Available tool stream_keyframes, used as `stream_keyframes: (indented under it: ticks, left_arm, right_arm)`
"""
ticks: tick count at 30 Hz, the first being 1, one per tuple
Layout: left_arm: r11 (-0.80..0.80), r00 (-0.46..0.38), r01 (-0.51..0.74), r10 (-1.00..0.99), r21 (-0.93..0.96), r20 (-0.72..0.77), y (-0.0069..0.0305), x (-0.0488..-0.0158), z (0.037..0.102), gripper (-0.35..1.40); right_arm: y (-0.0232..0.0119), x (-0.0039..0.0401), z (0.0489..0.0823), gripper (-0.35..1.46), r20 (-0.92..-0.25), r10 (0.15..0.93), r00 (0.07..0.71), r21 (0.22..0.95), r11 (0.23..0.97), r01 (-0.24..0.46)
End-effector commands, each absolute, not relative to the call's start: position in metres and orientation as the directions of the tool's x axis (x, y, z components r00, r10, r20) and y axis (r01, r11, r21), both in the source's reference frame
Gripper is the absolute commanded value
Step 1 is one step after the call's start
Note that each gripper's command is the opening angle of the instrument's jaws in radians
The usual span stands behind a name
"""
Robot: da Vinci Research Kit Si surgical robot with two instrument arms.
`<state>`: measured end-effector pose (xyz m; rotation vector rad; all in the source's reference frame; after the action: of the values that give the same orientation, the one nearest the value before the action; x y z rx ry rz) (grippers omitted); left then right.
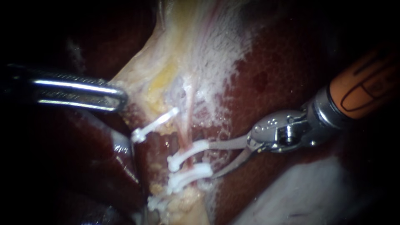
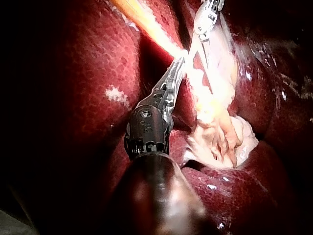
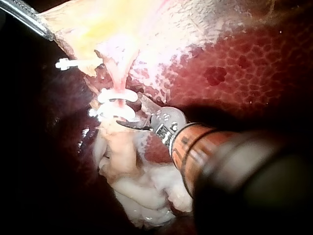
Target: Go to the cutting position right tube
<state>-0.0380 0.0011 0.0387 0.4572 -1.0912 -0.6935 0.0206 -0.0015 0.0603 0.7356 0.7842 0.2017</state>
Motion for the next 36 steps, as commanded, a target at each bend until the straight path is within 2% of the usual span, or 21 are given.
stream_keyframes:
  ticks: [1, 5, 8, 15, 36]
  left_arm:
    - [0.706, 0.287, 0.284, -0.709, 0.649, 0.644, 0.0011, -0.038, 0.0386, -0.35]
    - [0.705, 0.287, 0.284, -0.709, 0.649, 0.644, 0.001, -0.0381, 0.0385, -0.35]
    - [0.705, 0.287, 0.284, -0.709, 0.649, 0.644, 0.001, -0.0381, 0.0385, -0.35]
    - [0.705, 0.287, 0.284, -0.709, 0.649, 0.644, 0.001, -0.0382, 0.0386, -0.35]
    - [0.705, 0.287, 0.285, -0.709, 0.649, 0.644, 0.001, -0.0384, 0.0385, -0.35]
  right_arm:
    - [-0.0015, 0.0209, 0.0604, 0.66, -0.57, 0.426, 0.703, 0.668, 0.738, 0.094]
    - [-0.0017, 0.0217, 0.0608, 0.51, -0.558, 0.438, 0.705, 0.676, 0.732, 0.08]
    - [-0.0017, 0.0222, 0.0609, 0.27, -0.547, 0.447, 0.708, 0.697, 0.712, 0.09]
    - [-0.0018, 0.0229, 0.061, 0.09, -0.542, 0.451, 0.709, 0.729, 0.672, 0.13]
    - [-0.0023, 0.0246, 0.0615, 0.09, -0.547, 0.448, 0.707, 0.726, 0.675, 0.135]
